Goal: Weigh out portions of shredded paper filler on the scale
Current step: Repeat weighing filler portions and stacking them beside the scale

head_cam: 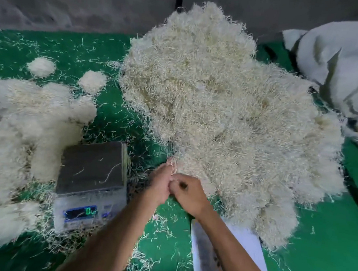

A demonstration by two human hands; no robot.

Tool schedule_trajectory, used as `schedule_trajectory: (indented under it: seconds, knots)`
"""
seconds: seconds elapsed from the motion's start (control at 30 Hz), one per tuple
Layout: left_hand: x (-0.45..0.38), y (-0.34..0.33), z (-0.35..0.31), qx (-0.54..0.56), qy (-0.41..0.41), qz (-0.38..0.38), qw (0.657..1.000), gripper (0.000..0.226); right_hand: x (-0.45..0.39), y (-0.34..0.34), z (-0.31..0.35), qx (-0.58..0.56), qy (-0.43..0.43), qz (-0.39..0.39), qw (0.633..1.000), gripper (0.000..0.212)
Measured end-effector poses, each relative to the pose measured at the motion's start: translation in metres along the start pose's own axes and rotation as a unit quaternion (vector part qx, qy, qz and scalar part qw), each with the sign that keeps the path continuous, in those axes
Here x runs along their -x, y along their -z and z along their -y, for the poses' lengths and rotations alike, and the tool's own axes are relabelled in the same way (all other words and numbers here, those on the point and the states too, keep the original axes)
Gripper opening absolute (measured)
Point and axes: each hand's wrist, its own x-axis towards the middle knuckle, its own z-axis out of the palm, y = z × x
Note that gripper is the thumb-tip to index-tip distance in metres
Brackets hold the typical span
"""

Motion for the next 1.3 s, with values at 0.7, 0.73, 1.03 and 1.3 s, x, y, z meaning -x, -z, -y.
schedule_trajectory:
  seconds: [0.7, 0.73, 1.03, 1.3]
  knots:
    - [0.055, -0.049, -0.117, -0.385, -0.117, 0.086, 0.911, 0.034, -0.017, 0.066, -0.022, 0.355, -0.026, -0.11, 0.928, 0.112]
    - [0.062, -0.057, -0.123, -0.422, -0.131, 0.095, 0.892, 0.043, -0.027, 0.07, -0.011, 0.36, -0.036, -0.122, 0.924, 0.113]
    - [0.124, -0.092, -0.201, -0.61, -0.134, 0.106, 0.774, 0.083, -0.097, 0.117, 0.077, 0.376, -0.116, -0.107, 0.913, 0.057]
    - [0.158, -0.071, -0.224, -0.59, -0.186, 0.034, 0.785, 0.085, -0.135, 0.13, 0.122, 0.414, -0.096, -0.151, 0.893, 0.037]
